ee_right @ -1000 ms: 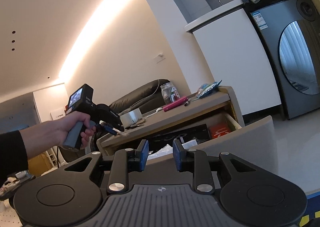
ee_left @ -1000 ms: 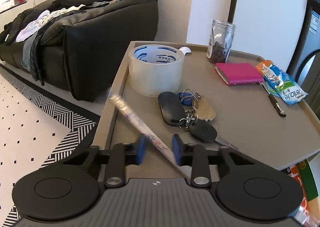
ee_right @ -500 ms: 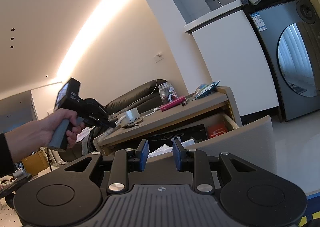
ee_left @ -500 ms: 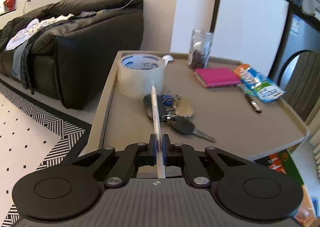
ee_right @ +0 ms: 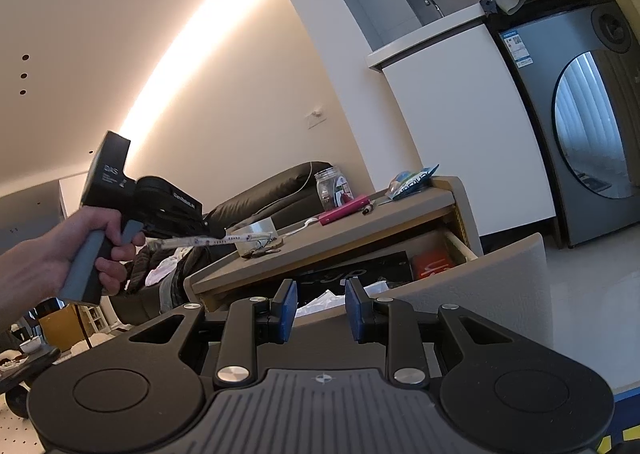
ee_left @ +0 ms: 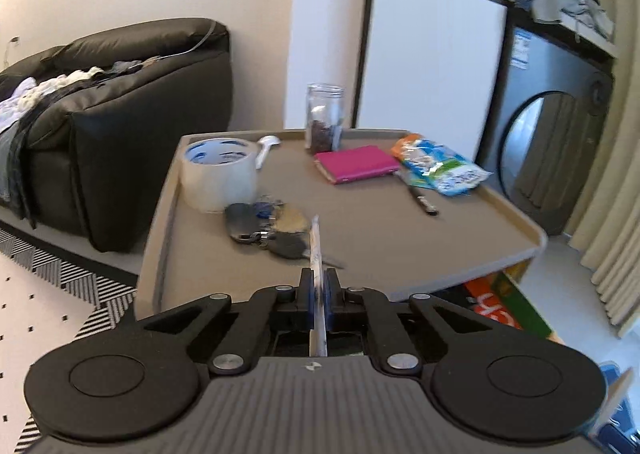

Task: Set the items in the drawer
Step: 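Lift the wrapped stick with the left gripper over the open drawer, then lower the stick into the drawer and open the left gripper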

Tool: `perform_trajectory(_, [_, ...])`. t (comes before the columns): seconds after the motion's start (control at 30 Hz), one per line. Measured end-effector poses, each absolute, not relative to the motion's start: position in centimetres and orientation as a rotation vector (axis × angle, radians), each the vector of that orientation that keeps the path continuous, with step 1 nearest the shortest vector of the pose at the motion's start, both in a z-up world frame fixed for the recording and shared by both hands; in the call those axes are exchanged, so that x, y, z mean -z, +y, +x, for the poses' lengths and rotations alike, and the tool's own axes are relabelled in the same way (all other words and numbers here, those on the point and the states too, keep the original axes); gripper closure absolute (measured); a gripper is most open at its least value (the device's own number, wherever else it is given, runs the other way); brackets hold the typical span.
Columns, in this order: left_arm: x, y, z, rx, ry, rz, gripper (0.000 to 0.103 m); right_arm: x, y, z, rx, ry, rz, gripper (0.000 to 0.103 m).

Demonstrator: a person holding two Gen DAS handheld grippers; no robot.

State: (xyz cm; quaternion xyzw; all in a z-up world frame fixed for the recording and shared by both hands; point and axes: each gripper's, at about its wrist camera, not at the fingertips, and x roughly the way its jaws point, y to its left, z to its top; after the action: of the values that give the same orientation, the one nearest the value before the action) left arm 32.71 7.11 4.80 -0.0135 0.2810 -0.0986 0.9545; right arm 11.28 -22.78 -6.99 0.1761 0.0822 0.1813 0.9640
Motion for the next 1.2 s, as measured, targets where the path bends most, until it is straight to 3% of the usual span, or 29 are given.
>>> perform_trajectory(0.47, [-4.1,2.8,28.1,0.398,0.525,0.018,0.098,7.2,-22.5,11.2,-0.361,0.156,0.346,0.072])
perform_trajectory(1.2, [0.7,-0.6,25.1,0.49,0.618,0.109,0.098,7.0,-21.7,11.0,-0.328,0.159,0.299,0.072])
